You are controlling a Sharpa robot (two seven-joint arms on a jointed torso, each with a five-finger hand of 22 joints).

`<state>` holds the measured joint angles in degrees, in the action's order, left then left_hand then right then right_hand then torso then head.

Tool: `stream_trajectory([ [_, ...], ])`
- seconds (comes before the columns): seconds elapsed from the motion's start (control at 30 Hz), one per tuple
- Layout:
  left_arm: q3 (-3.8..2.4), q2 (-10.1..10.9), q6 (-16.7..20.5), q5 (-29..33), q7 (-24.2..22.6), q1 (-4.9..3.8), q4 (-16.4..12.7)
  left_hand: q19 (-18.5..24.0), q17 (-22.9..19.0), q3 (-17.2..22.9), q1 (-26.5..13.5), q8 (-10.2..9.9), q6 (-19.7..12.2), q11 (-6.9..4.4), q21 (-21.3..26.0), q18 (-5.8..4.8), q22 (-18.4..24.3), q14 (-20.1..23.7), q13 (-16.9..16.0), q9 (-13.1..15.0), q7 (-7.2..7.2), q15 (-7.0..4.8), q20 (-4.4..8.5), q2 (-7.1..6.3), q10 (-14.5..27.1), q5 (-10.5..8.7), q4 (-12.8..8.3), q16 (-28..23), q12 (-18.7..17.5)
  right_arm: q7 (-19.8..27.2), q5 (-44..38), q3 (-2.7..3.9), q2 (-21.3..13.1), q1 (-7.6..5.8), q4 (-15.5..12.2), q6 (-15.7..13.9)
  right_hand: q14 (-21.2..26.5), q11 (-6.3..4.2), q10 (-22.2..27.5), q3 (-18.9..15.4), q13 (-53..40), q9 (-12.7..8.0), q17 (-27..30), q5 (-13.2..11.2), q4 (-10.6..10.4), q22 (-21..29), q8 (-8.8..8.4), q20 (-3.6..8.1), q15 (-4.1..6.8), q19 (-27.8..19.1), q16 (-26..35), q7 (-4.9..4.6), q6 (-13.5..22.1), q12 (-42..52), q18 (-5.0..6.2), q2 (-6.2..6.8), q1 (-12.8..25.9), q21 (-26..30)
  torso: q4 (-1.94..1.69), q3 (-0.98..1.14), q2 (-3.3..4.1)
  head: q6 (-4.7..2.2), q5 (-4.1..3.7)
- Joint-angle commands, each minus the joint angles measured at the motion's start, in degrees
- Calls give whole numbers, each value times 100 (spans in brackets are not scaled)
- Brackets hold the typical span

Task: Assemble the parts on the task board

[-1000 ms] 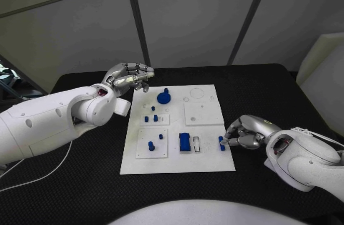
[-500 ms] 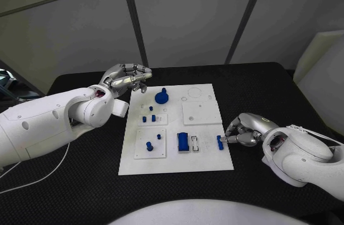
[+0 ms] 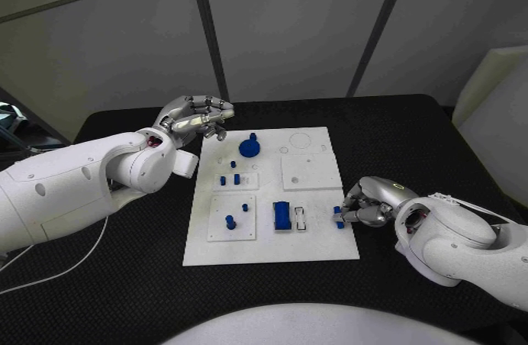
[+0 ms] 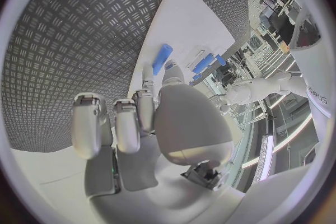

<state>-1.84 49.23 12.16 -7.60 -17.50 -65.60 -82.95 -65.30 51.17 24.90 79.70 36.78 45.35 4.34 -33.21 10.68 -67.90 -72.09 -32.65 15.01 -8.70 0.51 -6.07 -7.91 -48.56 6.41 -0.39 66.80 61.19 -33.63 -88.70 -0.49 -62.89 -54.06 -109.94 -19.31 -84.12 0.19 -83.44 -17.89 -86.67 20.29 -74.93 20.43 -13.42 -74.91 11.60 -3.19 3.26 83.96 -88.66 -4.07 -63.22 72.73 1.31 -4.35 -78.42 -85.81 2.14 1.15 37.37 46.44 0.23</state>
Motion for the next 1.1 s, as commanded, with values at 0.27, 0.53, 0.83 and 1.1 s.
stream_trajectory([
  [0.27, -4, 24, -60, 23, -9, -6, -7, -7, -5, 41, 32, 20, -43, -2, -5, -54, -5, 44, 5, 5, -10, -15, -15, 40, 56, 15, 0, 19, 38, -203, -375, -13, 66, 87, 29, 640, -523, -74, -32, 6, 879, 64, -1206, 4, 14, -1022, 48, 62, 75, 263, 13, 29, -72, 9, 10, 33, -168, 4, 3, 0, -5, 15, 11],
  [0.53, -3, 28, -78, 23, 1, -6, -10, -7, -5, 41, 32, 20, -43, -2, -5, -54, -5, 44, 5, 5, -10, -15, -15, 40, 56, 15, 0, 19, 38, -362, -1048, -13, 229, 159, 67, 839, -523, -86, -15, 109, 882, 167, -1205, -253, 207, -1025, 23, 92, 96, 265, 15, 33, -29, -11, 8, 29, -496, 6, -8, -3, -4, 8, 12],
  [0.83, -3, 51, -85, 23, 10, -6, -26, -5, -11, 44, 33, 24, -46, -2, 0, -53, -4, 47, 8, 6, -10, -15, -15, 40, 57, 15, -1, 18, 39, -430, -1608, -14, 363, 189, 92, 1081, -519, -76, 28, 396, 896, 244, -1191, -488, 472, -1010, -52, 94, 90, 252, 24, 15, 33, -55, 13, -27, -916, 26, 2, 1, -1, 3, 41],
  [1.1, -2, 68, -82, 23, 12, -6, -38, -2, -17, 47, 35, 27, -48, -2, 5, -52, -3, 49, 10, 6, -10, -14, -15, 41, 58, 15, -3, 17, 40, -462, -1450, -13, 343, 194, -4, 961, -522, -99, 28, 664, 874, 300, -1205, -45, 526, -1030, -100, 102, 105, 266, 18, 41, 4, -35, 8, -81, -1036, 12, 8, 4, 1, 15, 48],
])
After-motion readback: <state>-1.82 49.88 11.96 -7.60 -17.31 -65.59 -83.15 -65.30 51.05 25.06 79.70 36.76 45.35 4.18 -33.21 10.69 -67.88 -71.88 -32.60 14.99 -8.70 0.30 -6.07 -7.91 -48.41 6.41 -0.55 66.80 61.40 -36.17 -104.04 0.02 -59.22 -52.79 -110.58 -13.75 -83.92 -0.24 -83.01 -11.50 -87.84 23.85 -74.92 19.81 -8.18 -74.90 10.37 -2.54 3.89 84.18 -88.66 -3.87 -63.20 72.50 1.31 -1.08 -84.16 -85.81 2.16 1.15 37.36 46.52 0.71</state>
